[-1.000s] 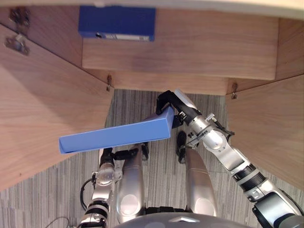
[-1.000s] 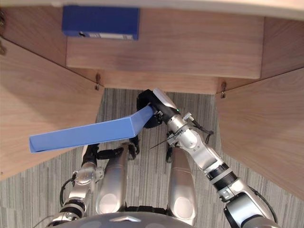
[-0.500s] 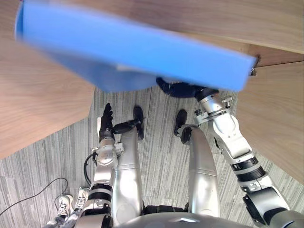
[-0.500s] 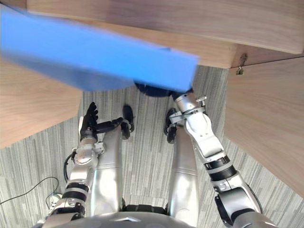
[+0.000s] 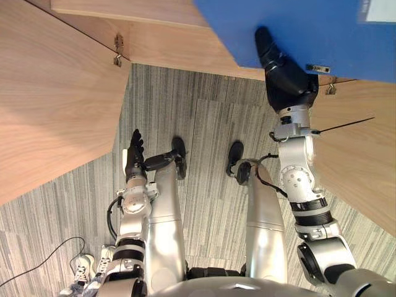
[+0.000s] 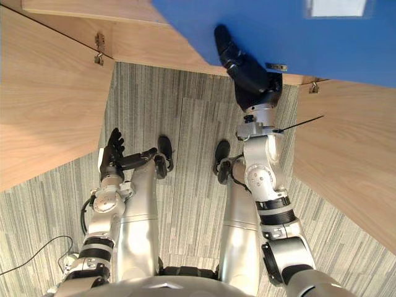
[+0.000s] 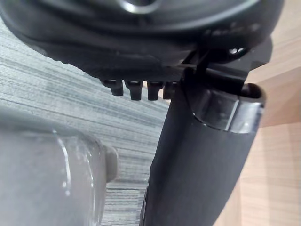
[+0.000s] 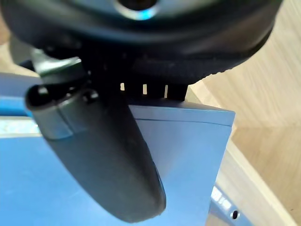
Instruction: Walk over to the cabinet, pick up the folder, carry it to the office cabinet, place the folder inside the office cabinet, then close the office cabinet door
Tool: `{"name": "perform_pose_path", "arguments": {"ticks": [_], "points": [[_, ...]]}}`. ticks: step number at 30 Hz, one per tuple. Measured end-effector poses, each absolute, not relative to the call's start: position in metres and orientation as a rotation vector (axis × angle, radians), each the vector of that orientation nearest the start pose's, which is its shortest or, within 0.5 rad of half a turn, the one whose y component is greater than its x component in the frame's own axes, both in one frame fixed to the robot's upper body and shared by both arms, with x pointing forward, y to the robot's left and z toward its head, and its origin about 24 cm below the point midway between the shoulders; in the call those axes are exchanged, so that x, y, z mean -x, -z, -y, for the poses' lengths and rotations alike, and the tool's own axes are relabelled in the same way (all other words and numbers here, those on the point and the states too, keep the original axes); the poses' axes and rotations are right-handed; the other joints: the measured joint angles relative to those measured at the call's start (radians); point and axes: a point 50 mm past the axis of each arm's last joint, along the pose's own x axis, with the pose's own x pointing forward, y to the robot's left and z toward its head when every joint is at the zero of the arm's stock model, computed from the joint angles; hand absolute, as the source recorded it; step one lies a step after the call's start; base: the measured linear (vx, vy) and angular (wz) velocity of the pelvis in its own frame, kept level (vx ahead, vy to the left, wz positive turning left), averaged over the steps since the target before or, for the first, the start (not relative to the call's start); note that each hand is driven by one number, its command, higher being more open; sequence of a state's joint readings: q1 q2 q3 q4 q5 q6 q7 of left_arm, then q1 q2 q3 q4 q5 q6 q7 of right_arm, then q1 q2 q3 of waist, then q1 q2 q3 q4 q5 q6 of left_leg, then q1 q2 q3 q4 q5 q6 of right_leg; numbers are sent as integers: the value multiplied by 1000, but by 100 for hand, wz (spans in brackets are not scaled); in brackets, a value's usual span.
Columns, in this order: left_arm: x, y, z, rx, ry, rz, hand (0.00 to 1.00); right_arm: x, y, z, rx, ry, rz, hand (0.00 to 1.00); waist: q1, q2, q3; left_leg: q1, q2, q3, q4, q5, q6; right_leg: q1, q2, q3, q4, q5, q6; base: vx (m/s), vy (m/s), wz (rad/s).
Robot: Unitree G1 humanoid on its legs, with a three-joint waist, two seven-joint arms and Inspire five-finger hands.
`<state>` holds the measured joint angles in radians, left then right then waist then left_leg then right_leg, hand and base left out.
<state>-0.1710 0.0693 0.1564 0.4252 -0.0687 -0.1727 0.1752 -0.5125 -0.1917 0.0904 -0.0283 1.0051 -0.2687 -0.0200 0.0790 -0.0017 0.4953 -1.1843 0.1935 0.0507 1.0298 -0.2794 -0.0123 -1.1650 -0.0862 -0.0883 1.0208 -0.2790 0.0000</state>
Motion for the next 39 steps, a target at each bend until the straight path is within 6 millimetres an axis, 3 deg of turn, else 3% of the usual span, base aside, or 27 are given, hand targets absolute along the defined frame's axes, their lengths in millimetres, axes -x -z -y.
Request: {"name": "perform_pose_path", "arguments": {"ticks": [8, 14, 25, 26, 39], "points": [[-275, -4, -195, 37, -313, -86, 100, -325, -202, 144, -1058, -240, 601, 0, 2, 1, -5, 48, -1, 1, -55, 11, -8, 51, 4, -9, -56, 10, -2, 13, 45, 1], [-275, -3, -186, 72, -314, -89, 100, -350, -224, 156, -1139, -119, 593, 0, 1, 1, -5, 83, 0, 1, -115, 31, -19, 83, 11, -18, -110, 23, -9, 53, 43, 1], [-273, 3, -181, 117, -330, -118, 100, -372, -245, 159, -1218, -51, 505, 0, -15, 1, -10, 106, -6, -9, -204, 97, -24, 111, 10, -43, -185, 70, -15, 5, 45, 4], [-273, 3, -181, 121, -330, -118, 100, -375, -248, 160, -1211, -42, 499, 100, -15, 3, -11, 104, -7, -11, -211, 106, -23, 111, 9, -47, -193, 78, -14, -45, 35, 5], [-274, 4, -177, 107, -310, -126, 100, -383, -278, 169, -1149, 6, 479, 100, -11, 12, -18, 84, -15, 0, -291, 179, -16, 93, -19, -88, -256, 146, -22, -25, 18, 2]]}}
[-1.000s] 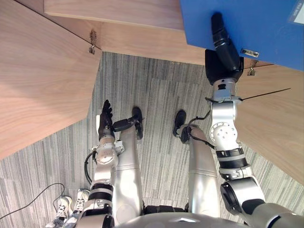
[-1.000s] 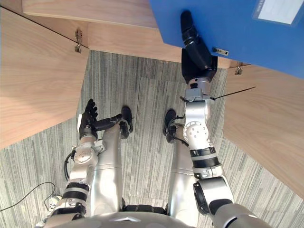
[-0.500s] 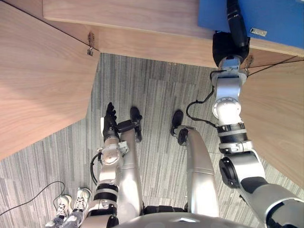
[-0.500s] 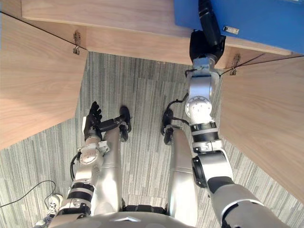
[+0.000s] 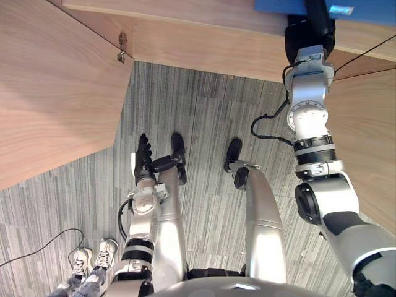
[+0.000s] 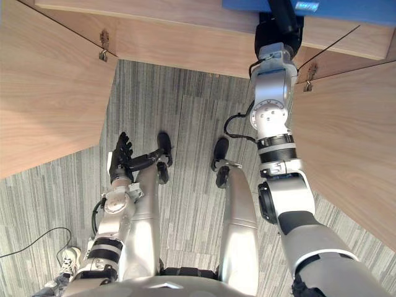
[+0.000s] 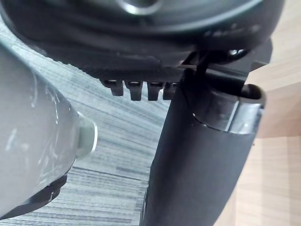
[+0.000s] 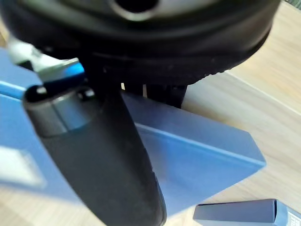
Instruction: Walk over to the cabinet, pick up the folder, carry it to the office cabinet, place the folder inside the office cabinet, then close the office cabinet door
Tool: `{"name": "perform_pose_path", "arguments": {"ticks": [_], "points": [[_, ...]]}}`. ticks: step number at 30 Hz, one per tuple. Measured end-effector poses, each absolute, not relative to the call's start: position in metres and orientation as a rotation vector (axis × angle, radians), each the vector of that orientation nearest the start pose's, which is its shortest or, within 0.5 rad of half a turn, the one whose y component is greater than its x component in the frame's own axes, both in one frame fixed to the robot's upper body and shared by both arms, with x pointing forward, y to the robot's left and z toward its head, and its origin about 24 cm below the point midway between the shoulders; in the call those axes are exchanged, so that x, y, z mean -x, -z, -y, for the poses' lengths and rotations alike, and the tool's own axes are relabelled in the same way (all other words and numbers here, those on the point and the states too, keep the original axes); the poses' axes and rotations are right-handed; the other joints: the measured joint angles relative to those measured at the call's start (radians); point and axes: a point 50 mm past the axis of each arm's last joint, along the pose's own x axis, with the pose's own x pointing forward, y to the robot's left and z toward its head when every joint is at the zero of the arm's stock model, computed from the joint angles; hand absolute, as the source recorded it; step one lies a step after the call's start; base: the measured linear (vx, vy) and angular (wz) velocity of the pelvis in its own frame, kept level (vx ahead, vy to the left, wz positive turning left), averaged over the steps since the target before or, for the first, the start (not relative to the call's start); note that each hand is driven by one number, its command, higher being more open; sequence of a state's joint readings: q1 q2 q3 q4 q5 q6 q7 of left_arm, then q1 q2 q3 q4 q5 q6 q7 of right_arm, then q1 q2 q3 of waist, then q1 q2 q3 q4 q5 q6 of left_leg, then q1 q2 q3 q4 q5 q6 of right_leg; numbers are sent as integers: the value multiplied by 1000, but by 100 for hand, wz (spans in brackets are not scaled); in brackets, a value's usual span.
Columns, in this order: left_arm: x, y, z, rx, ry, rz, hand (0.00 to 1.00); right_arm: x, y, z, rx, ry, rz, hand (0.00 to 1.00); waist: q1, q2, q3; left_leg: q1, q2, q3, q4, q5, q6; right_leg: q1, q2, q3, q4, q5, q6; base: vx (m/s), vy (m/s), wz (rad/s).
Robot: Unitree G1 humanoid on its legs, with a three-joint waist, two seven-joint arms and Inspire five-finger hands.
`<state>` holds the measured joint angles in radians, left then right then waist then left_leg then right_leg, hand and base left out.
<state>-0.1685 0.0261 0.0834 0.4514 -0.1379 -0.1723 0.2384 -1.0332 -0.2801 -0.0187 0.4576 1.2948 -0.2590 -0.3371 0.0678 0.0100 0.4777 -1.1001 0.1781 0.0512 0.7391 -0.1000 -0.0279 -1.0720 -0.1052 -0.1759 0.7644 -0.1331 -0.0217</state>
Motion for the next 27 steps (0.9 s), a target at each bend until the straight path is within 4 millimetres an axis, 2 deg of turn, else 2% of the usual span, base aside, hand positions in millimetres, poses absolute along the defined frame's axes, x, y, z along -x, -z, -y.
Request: {"name": "perform_pose_path", "arguments": {"ticks": [3, 7, 11, 18, 27], "points": [[-274, 6, -177, 109, -308, -133, 100, -382, -288, 173, -1134, 1, 507, 100, 0, 1, -1, 4, 2, 13, -21, 14, 3, 2, 0, 1, -20, 17, -1, 2, 11, 0], [-274, 6, -173, 103, -288, -135, 100, -374, -325, 187, -1075, -18, 623, 100, 12, 6, -2, 7, 2, 16, -24, 19, 10, 6, 0, 1, -29, 22, -3, 14, 25, -1], [-274, 7, -170, 99, -277, -144, 100, -368, -342, 192, -1045, -31, 694, 100, 12, 6, -2, 25, 2, 21, -37, 22, 10, 25, -1, 0, -42, 25, -8, 58, 35, 1], [-274, 11, -167, 95, -265, -162, 100, -363, -338, 196, -1023, -23, 724, 100, 14, 12, -5, 44, 2, 27, -35, 8, 17, 48, 0, 4, -50, 22, -4, 47, 37, -1], [-274, 13, -166, 91, -262, -175, 100, -367, -304, 210, -898, 51, 664, 100, 14, 15, -7, 57, 3, 34, -21, -11, 22, 65, -1, 10, -54, 17, 2, 12, 27, -1]]}}
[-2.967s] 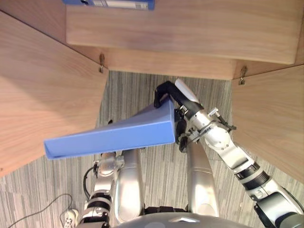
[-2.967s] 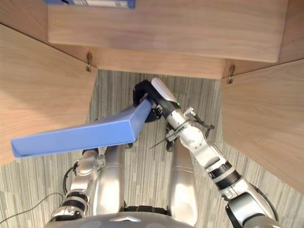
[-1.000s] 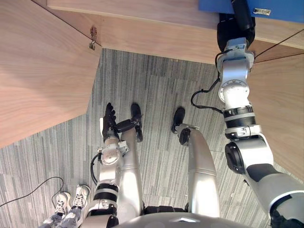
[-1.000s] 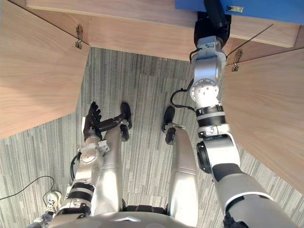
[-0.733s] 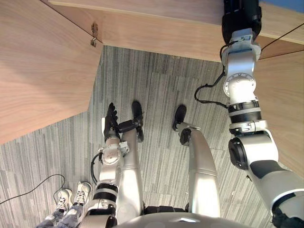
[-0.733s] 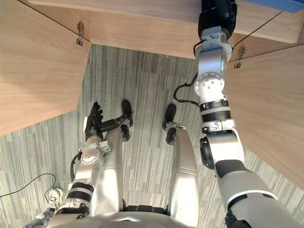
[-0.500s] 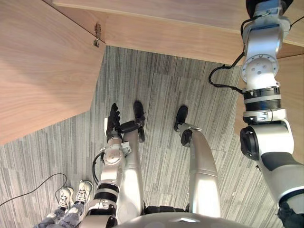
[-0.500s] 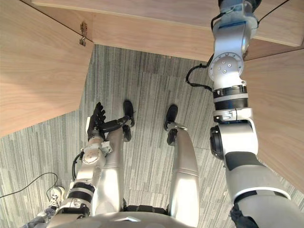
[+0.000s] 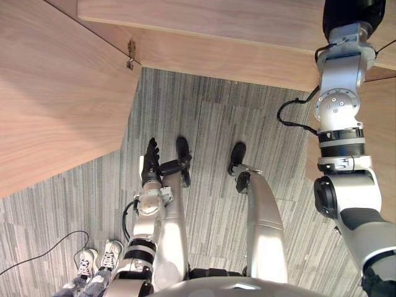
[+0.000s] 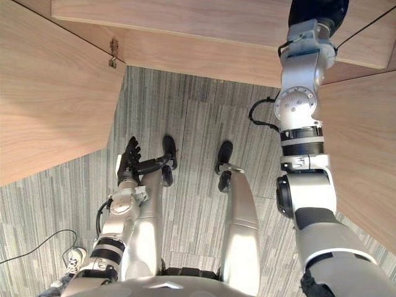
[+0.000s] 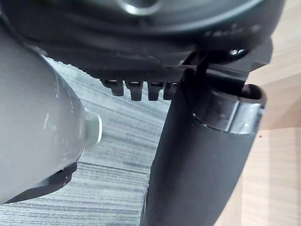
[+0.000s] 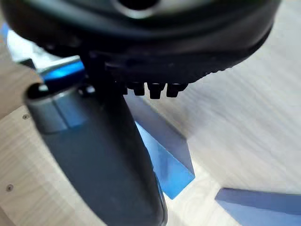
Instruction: Walk over to the cabinet, pick up the folder, carry it to the office cabinet, place the folder inside the office cabinet, then close the office cabinet door
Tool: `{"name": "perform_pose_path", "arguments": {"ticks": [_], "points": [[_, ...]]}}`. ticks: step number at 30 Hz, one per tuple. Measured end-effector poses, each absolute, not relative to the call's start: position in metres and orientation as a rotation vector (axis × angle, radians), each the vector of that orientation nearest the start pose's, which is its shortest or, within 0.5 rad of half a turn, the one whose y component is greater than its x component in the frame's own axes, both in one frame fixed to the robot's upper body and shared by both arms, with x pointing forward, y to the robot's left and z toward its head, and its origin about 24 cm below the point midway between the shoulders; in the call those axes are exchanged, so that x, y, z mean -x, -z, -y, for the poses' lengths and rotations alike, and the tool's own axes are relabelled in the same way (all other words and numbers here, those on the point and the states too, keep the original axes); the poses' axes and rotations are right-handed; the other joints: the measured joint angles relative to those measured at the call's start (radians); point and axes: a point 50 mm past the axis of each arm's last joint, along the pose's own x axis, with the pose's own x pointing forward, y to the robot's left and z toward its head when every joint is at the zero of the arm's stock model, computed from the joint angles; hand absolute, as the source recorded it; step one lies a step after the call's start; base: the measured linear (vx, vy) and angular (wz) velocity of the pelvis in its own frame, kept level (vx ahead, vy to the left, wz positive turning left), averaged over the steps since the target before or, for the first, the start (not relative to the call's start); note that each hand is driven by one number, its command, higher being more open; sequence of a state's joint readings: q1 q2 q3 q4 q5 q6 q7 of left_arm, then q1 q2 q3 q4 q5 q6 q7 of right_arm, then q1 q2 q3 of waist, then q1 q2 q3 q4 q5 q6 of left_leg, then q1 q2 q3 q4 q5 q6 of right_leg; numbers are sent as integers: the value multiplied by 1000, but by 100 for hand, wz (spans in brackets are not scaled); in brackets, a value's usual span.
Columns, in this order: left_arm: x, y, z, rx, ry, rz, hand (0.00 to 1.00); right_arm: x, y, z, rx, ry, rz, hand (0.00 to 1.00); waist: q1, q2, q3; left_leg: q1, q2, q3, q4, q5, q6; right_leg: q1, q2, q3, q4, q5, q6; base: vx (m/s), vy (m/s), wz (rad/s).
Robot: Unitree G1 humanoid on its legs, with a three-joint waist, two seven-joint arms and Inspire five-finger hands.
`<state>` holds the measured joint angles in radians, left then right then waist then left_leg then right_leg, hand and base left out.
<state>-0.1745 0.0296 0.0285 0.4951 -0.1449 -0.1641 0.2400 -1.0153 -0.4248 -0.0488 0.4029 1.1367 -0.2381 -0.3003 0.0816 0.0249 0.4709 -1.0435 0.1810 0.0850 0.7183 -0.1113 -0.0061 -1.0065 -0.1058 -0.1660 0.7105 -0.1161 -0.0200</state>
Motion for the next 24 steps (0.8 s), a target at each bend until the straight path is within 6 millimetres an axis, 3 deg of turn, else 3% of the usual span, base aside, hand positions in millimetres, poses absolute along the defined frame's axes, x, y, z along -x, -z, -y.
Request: {"name": "perform_pose_path", "arguments": {"ticks": [12, 16, 24], "points": [[-272, 16, -169, 94, -273, -188, 100, -368, -254, 224, -756, 81, 560, 100, -1, 0, -1, 13, 1, 11, 1, -11, 5, 12, 0, 7, -12, 0, 5, 28, 29, -2], [-272, 18, -173, 99, -288, -193, 100, -359, -235, 236, -608, 97, 550, 100, 0, -1, -1, 13, 2, 15, 2, -18, 5, 12, 1, 10, -19, 0, 9, 3, 9, -1], [-271, 18, -175, 96, -292, -197, 100, -333, -224, 251, -211, 77, 542, 100, -3, -1, -1, 14, 3, 19, 7, -32, 11, 24, 2, 13, -34, 3, 20, 45, 35, -3]]}}
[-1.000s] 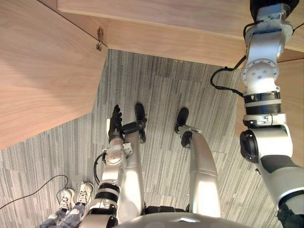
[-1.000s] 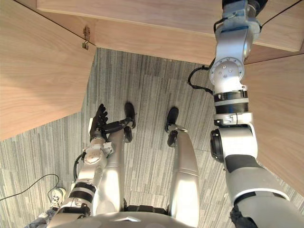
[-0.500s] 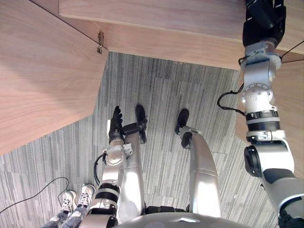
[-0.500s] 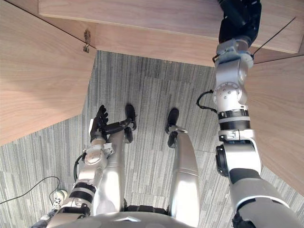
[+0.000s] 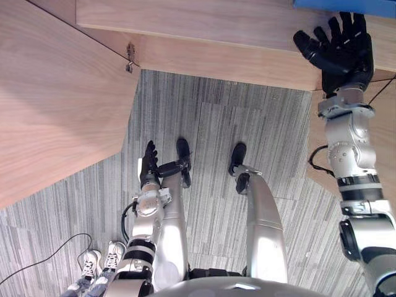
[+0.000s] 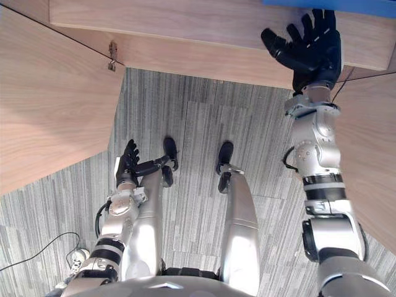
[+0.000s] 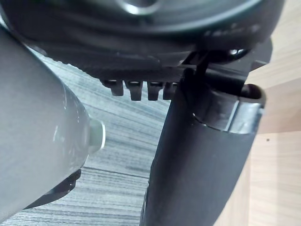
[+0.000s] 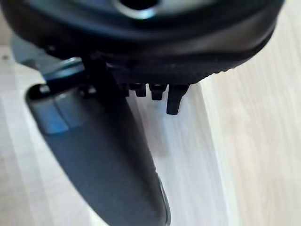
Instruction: Walk over to the cabinet, pick up the folder, carry it to the office cabinet, place the folder inside the office cabinet, then close the office cabinet door
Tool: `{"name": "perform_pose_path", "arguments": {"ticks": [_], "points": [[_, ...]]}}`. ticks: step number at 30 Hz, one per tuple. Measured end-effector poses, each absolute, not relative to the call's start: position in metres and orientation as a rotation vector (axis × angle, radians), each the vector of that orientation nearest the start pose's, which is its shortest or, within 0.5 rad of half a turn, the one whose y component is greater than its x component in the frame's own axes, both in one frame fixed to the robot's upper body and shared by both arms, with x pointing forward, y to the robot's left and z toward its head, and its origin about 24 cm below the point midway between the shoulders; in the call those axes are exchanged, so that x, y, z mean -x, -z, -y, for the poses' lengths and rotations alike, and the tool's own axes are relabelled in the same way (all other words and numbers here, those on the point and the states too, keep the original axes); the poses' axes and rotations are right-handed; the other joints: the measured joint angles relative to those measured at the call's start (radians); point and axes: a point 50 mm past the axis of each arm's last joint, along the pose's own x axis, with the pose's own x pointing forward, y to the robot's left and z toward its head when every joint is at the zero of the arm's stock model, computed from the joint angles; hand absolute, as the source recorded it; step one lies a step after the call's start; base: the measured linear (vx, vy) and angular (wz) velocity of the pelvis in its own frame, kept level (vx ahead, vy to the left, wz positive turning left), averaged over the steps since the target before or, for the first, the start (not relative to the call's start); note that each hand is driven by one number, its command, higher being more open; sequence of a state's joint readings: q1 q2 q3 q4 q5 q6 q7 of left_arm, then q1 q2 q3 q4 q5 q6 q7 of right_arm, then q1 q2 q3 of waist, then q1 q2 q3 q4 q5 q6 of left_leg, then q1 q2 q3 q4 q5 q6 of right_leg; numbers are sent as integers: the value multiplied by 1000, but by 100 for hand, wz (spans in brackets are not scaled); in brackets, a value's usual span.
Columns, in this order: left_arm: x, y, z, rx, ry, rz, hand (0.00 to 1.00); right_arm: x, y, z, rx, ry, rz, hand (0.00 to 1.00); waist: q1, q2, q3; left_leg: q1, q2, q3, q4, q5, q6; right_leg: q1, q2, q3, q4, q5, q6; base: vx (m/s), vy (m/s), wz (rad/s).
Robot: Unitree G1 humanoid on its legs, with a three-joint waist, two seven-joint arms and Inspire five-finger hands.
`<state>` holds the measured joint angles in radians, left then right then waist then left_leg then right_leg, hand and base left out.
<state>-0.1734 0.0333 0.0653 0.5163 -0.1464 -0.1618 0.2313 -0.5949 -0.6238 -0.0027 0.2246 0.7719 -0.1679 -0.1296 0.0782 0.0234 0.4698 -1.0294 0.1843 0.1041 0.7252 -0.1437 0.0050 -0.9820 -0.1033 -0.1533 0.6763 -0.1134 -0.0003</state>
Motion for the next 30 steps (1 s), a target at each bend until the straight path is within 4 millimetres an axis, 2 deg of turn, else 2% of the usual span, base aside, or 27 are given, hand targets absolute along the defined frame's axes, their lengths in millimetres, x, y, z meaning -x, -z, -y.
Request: {"name": "perform_pose_path", "arguments": {"ticks": [5, 9, 17, 20, 25, 27, 29, 30], "points": [[-268, 20, -179, 91, -300, -199, 100, -323, -223, 257, 111, 44, 507, 100, -4, -6, -1, 3, 0, 6, 7, -12, 8, 7, -1, 6, -7, -1, 8, 36, 44, -3], [-263, 21, -190, 86, -325, -198, 100, -321, -228, 260, 376, 3, 467, 100, -8, -26, -4, 6, -1, 13, 2, -15, 9, 7, -1, 11, -13, 0, 11, 32, 22, -3], [-255, 29, -202, 52, -330, -234, 100, -327, -236, 268, 803, 39, 404, 100, -5, -55, -13, 24, -1, 19, -9, -16, 10, 25, -1, 13, -30, 3, 15, 23, 7, 0], [-253, 31, -206, 40, -333, -244, 100, -327, -232, 269, 885, 57, 395, 100, -5, -68, -21, 24, -2, 21, -13, -16, 10, 26, -2, 13, -35, 4, 17, 0, 0, 0], [-250, 33, -207, 20, -327, -256, 100, -324, -225, 271, 909, 62, 387, 100, 2, -72, -23, 25, -4, 22, -16, -16, 11, 27, -3, 12, -38, 4, 17, 14, 2, 0], [-250, 33, -207, 13, -322, -254, 100, -319, -221, 268, 858, 52, 401, 100, 5, -72, -23, 26, -4, 22, -18, -16, 10, 27, -3, 12, -37, 4, 17, 0, 0, 0], [-250, 33, -206, 8, -319, -253, 100, -314, -220, 260, 713, 41, 454, 100, 4, -72, -23, 27, -4, 23, -19, -16, 10, 27, -3, 13, -37, 4, 17, 0, 0, 0], [-251, 32, -206, 3, -317, -251, 100, -312, -221, 254, 625, 47, 502, 0, 3, -72, -23, 28, -4, 24, -19, -16, 10, 26, -3, 14, -37, 3, 17, 0, 0, 0]]}}
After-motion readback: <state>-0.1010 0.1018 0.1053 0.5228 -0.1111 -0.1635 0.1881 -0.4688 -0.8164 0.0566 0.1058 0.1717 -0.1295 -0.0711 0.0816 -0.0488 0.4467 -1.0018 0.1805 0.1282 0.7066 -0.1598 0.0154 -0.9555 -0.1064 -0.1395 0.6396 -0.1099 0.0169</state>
